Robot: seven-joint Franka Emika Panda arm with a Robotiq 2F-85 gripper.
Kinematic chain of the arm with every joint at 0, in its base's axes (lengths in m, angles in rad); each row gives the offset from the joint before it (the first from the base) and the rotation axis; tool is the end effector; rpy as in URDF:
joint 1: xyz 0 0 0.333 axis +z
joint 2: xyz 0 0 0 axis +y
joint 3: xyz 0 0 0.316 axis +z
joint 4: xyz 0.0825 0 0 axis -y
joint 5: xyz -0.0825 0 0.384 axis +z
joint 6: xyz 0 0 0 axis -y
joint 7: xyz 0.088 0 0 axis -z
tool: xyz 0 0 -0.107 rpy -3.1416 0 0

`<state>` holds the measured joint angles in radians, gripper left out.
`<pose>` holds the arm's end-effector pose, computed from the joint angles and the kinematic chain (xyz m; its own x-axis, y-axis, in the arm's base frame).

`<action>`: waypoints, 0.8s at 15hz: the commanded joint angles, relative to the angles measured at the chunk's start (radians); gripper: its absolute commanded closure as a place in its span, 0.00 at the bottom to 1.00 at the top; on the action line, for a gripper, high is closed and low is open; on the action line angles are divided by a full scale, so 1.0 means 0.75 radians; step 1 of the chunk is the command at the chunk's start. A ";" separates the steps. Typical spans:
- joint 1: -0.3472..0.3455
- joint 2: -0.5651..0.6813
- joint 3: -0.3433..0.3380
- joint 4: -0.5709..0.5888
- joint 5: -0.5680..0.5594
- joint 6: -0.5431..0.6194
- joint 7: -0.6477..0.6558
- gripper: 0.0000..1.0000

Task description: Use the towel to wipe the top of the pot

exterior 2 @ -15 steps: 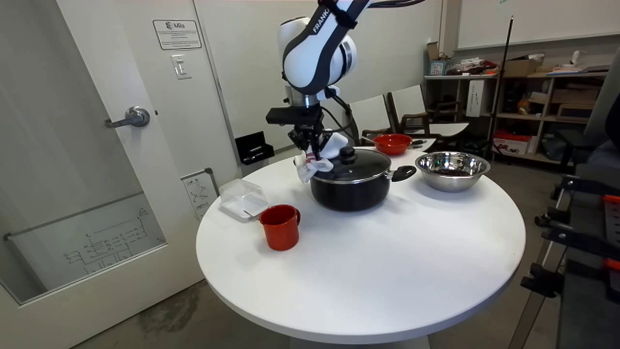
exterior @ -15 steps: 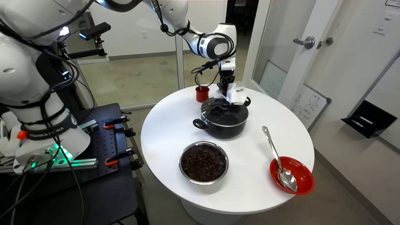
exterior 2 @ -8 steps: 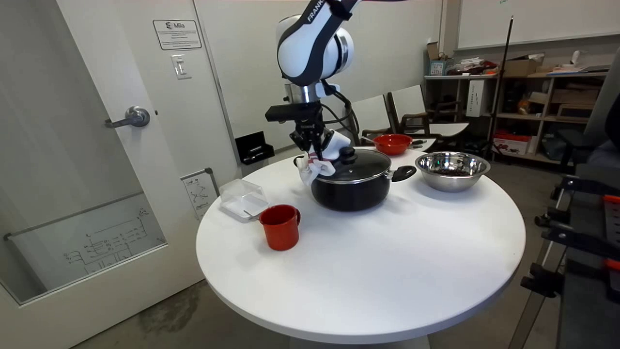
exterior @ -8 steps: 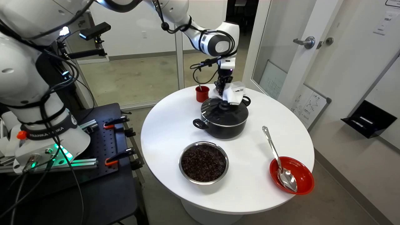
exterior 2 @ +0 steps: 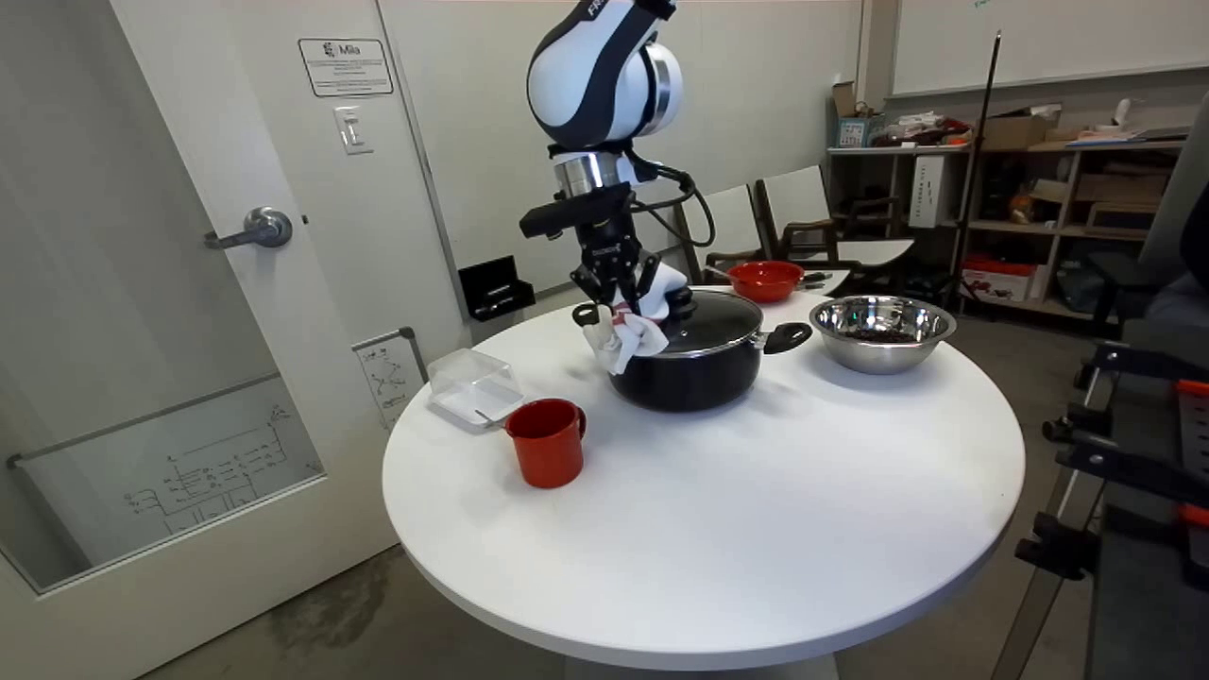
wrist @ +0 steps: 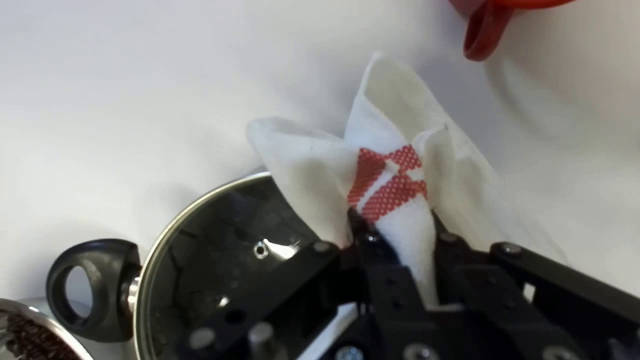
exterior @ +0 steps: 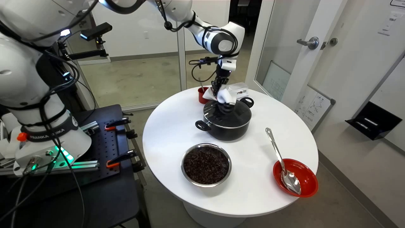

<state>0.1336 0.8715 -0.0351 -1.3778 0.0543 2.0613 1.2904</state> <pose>0.7080 0.0775 0.1752 0.3449 -0.9363 -0.0664 -0.9198 -0.3512 0.1748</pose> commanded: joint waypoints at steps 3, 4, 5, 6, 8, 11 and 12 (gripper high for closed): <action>-0.025 0.031 0.009 0.087 0.047 -0.210 -0.055 0.97; -0.030 0.033 0.010 0.094 0.052 -0.239 -0.059 0.97; -0.033 0.035 0.008 0.099 0.053 -0.268 -0.062 0.97; -0.038 0.038 0.008 0.104 0.056 -0.297 -0.067 0.97; -0.048 0.046 0.003 0.107 0.055 -0.350 -0.072 0.97; -0.075 0.068 -0.003 0.089 0.056 -0.330 -0.114 0.97; -0.080 0.080 -0.015 0.082 0.046 -0.300 -0.120 0.97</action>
<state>0.0934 0.8918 -0.0348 -1.3440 0.0735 1.8263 1.2436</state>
